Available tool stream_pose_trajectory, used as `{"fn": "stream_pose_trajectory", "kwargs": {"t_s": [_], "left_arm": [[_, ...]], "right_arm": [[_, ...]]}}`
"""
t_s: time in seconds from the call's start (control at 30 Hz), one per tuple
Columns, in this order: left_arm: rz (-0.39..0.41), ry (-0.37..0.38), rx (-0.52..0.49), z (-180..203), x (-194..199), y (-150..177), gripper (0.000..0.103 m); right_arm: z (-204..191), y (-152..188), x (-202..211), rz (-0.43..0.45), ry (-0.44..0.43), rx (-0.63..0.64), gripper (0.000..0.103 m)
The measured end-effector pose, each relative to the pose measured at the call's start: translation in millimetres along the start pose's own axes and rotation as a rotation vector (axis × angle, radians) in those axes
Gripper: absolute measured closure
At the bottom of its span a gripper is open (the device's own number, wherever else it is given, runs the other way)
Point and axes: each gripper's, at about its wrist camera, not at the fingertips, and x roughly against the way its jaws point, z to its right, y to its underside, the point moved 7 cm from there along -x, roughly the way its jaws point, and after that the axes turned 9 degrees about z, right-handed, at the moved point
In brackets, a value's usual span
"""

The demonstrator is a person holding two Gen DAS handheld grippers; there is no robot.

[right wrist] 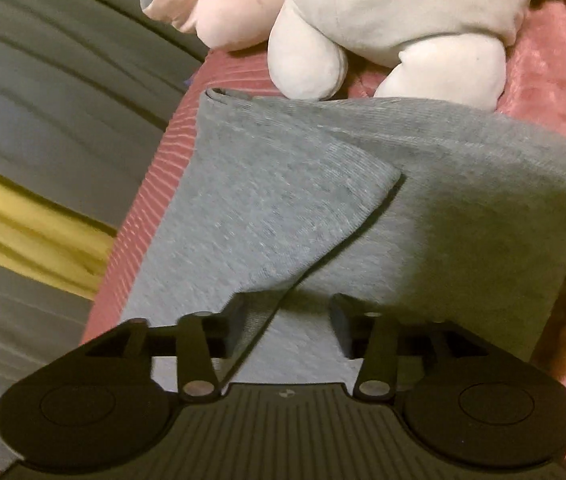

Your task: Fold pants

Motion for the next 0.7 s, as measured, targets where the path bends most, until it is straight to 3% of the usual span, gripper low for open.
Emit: {"fn": "stream_pose_trajectory", "kwargs": {"t_s": [0.1,0.2,0.27,0.3,0.33,0.4,0.47,0.53,0.7], "left_arm": [[0.008,0.032,0.040,-10.4,15.6,-0.9,0.094],[0.033,0.054,0.007,-12.0,33.4,1.4,0.094],[0.043,0.055,-0.017,-11.3,43.6,2.6,0.094],[0.048,0.060,-0.025,-10.2,49.3,2.3,0.094],[0.052,0.065,-0.033,-9.3,54.6,1.3,0.094],[0.068,0.082,-0.047,-6.5,71.1,-2.4,0.094],[0.098,0.115,-0.065,-5.2,98.7,-7.0,0.094],[0.118,0.161,-0.054,-8.4,125.1,-11.5,0.094],[0.168,0.250,-0.026,-36.0,203.3,8.2,0.094]], "right_arm": [[-2.4,-4.5,4.8,0.010,-0.004,-0.049,0.048],[-8.1,-10.8,20.0,0.055,-0.051,-0.075,0.020],[-8.8,-11.1,20.6,0.076,-0.042,-0.055,0.019],[-8.7,-9.4,13.9,0.061,-0.032,-0.045,0.027],[-6.9,-6.8,6.2,0.041,-0.022,-0.046,0.057],[-2.4,-1.7,-11.9,-0.031,0.003,-0.078,0.098],[-6.1,-3.9,-17.6,-0.045,0.021,-0.090,0.099],[-24.8,-14.3,-1.2,0.008,-0.002,-0.004,0.100],[-73.1,-54.8,83.0,0.190,-0.194,0.075,0.100]]}}
